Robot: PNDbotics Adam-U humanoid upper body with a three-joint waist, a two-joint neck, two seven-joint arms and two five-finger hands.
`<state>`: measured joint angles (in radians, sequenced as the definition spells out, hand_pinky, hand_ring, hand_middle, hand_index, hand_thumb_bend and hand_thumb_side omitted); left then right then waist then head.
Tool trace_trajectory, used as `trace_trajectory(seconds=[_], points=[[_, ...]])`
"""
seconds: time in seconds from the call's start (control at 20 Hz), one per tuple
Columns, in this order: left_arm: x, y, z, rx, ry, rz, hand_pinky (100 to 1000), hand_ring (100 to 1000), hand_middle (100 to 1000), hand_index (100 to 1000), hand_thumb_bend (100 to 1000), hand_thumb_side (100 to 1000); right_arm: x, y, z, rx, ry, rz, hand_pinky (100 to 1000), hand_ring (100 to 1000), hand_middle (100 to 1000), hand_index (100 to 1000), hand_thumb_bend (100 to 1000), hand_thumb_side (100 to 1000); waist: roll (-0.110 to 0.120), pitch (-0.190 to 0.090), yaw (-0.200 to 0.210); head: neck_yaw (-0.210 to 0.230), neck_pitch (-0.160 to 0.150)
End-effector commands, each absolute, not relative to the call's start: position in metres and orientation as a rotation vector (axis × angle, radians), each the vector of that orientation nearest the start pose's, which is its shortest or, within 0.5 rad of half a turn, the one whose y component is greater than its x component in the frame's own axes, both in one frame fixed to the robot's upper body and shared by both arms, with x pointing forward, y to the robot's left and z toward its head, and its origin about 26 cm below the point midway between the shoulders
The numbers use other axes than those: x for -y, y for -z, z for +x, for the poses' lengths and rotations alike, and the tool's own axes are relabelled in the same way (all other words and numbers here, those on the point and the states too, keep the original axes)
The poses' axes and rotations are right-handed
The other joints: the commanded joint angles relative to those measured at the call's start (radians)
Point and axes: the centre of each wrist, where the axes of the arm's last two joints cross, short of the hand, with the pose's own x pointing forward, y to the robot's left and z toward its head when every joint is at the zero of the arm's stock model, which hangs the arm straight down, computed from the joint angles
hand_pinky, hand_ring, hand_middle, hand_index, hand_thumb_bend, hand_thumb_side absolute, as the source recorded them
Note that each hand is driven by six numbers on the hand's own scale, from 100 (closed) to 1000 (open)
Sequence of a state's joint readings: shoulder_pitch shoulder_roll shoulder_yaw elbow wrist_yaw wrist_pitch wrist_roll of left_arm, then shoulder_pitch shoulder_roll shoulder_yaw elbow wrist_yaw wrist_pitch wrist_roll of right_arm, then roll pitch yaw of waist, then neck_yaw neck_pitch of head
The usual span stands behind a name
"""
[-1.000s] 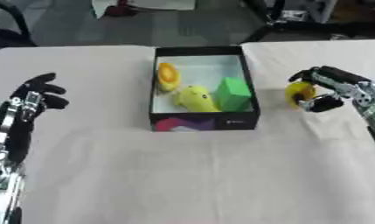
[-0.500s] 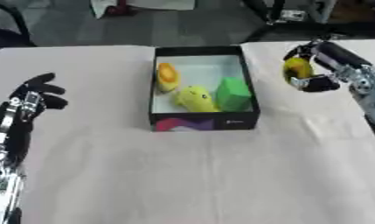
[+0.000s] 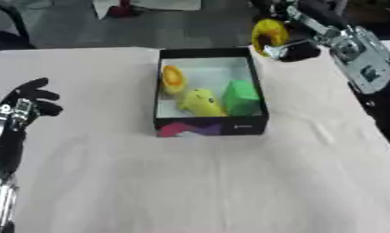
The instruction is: Pick up objects on the table and place them in the box.
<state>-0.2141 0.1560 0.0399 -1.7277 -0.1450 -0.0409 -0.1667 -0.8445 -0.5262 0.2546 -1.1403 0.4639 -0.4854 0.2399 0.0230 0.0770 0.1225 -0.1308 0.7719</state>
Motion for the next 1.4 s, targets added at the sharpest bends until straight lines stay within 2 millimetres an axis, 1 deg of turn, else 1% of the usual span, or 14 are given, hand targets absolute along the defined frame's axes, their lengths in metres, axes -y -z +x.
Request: trace_trajectory(seconds=[0.05, 0.1, 0.25, 0.3, 0.4, 0.45, 0.5, 0.55, 0.65, 0.8, 1.0, 1.05, 1.2, 1.4], points=[[-0.258, -0.11, 0.323, 1.975, 0.429, 0.113, 658, 584, 607, 853, 117, 914, 0.262, -0.203, 0.459, 1.986, -1.522, -0.496, 717, 498, 356, 806, 100, 145, -0.003, -0.001, 0.003, -0.014, -0.002], [-0.257, -0.11, 0.323, 1.976, 0.43, 0.11, 658, 584, 608, 853, 116, 914, 0.258, -0.198, 0.46, 1.969, -1.538, -0.486, 723, 527, 398, 826, 100, 207, -0.004, 0.0, 0.004, -0.016, -0.002], [-0.256, -0.11, 0.324, 1.979, 0.431, 0.105, 658, 584, 608, 853, 116, 914, 0.25, -0.181, 0.463, 1.901, -1.59, -0.464, 767, 702, 627, 912, 100, 198, -0.004, 0.002, 0.007, -0.019, -0.002], [-0.256, -0.111, 0.324, 1.979, 0.431, 0.105, 658, 584, 608, 853, 116, 914, 0.248, -0.175, 0.464, 1.868, -1.615, -0.455, 780, 739, 673, 925, 100, 151, -0.004, 0.002, 0.007, -0.019, -0.002], [-0.256, -0.111, 0.324, 1.979, 0.431, 0.104, 658, 584, 608, 853, 116, 914, 0.246, -0.166, 0.464, 1.805, -1.665, -0.442, 809, 797, 745, 939, 100, 203, -0.004, 0.002, 0.005, -0.019, -0.002], [-0.256, -0.111, 0.324, 1.979, 0.431, 0.105, 658, 584, 608, 853, 115, 915, 0.246, -0.163, 0.465, 1.776, -1.684, -0.438, 830, 840, 777, 942, 100, 258, -0.004, 0.003, 0.004, -0.02, -0.002], [-0.256, -0.111, 0.324, 1.979, 0.431, 0.105, 658, 584, 608, 853, 115, 915, 0.247, -0.162, 0.465, 1.758, -1.693, -0.436, 830, 840, 777, 942, 100, 258, -0.004, 0.003, 0.004, -0.02, -0.002], [-0.256, -0.111, 0.324, 1.98, 0.43, 0.105, 658, 584, 608, 853, 116, 914, 0.247, -0.161, 0.465, 1.745, -1.699, -0.437, 856, 884, 829, 951, 100, 380, -0.004, 0.003, 0.003, -0.019, -0.002], [-0.256, -0.111, 0.324, 1.98, 0.429, 0.107, 657, 584, 607, 853, 117, 913, 0.248, -0.16, 0.465, 1.728, -1.704, -0.447, 880, 915, 877, 960, 100, 530, -0.002, 0.002, 0.001, -0.018, -0.002], [-0.257, -0.11, 0.324, 1.977, 0.427, 0.111, 657, 584, 607, 852, 118, 912, 0.253, -0.159, 0.464, 1.727, -1.68, -0.463, 904, 935, 904, 962, 100, 582, -0.002, 0.0, -0.006, -0.015, -0.002], [-0.26, -0.11, 0.323, 1.972, 0.42, 0.127, 656, 584, 606, 852, 118, 912, 0.263, -0.163, 0.458, 1.791, -1.614, -0.481, 925, 942, 907, 958, 100, 379, -0.003, -0.002, -0.017, -0.001, -0.002], [-0.261, -0.109, 0.323, 1.97, 0.418, 0.132, 656, 584, 607, 852, 118, 912, 0.267, -0.166, 0.455, 1.819, -1.584, -0.49, 920, 935, 895, 950, 100, 207, -0.005, -0.002, -0.022, 0.005, -0.002], [-0.264, -0.108, 0.322, 1.963, 0.414, 0.144, 656, 584, 607, 852, 117, 913, 0.284, -0.174, 0.444, 1.917, -1.464, -0.522, 905, 915, 865, 934, 100, 253, -0.009, -0.006, -0.036, 0.025, -0.002], [-0.269, -0.107, 0.32, 1.956, 0.411, 0.162, 655, 585, 607, 852, 118, 912, 0.309, -0.175, 0.423, 2.027, -1.314, -0.553, 880, 873, 800, 908, 100, 411, -0.018, -0.012, -0.054, 0.06, -0.002]])
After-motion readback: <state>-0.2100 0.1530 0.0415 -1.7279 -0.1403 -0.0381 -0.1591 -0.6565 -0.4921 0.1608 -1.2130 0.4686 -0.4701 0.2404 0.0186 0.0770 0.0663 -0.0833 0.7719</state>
